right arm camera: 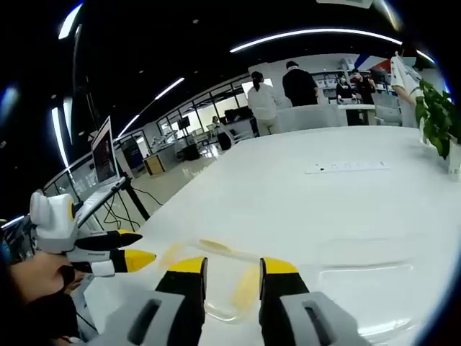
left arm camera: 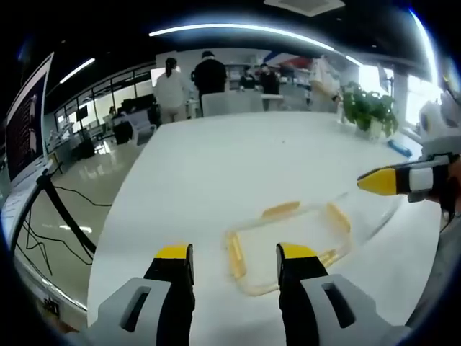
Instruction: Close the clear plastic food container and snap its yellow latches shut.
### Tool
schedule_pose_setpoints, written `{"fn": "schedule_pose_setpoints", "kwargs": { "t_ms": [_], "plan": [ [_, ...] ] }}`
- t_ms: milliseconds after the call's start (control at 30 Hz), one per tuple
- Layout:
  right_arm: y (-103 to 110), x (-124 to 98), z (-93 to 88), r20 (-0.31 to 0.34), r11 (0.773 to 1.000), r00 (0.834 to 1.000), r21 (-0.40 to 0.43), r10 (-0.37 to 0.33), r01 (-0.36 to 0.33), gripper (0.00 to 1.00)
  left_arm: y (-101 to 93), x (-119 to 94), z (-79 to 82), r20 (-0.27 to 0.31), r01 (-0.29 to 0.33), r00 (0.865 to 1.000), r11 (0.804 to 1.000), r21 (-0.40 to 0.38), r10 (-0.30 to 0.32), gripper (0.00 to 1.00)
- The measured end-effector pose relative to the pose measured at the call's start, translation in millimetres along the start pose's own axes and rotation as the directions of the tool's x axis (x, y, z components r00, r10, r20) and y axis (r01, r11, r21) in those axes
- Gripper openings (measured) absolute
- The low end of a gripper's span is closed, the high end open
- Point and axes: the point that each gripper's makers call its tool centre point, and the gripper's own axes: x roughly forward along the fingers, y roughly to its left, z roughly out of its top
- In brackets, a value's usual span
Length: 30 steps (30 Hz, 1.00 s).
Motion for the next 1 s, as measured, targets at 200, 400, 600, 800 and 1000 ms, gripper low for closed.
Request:
{"fn": "schedule_pose_setpoints", "kwargs": {
  "t_ms": [200,400,600,800,1000],
  "plan": [
    [-1,3,-16.8,-0.04,0.999,0.999,-0.015,-0.036,0.035,0.2,-0.7,6,-3.9,-0.01,0.004,1.0,1.0,0.0,-0.004,0.42],
    [0,9,-34.1,-0.082,0.998,0.996,-0.052,-0.037,0.032,0.16,-2.5,11,-12.0,-0.03,0.011,0.999,1.0,-0.003,-0.011,0.4],
    [-4,14,-39.4,-0.099,0.995,0.994,-0.086,-0.055,0.047,0.14,-3.8,17,-19.6,-0.05,0.015,0.999,1.0,-0.005,-0.016,0.39],
    [-7,19,-43.6,-0.114,0.996,0.992,-0.075,-0.062,0.053,0.13,-3.0,21,-23.3,-0.063,0.016,0.998,1.0,-0.006,-0.016,0.36],
    [-8,23,-50.6,-0.126,0.996,0.99,-0.068,-0.067,0.059,0.1,-4.0,25,-25.3,-0.064,0.025,0.998,1.0,-0.009,-0.025,0.31]
  ]
}}
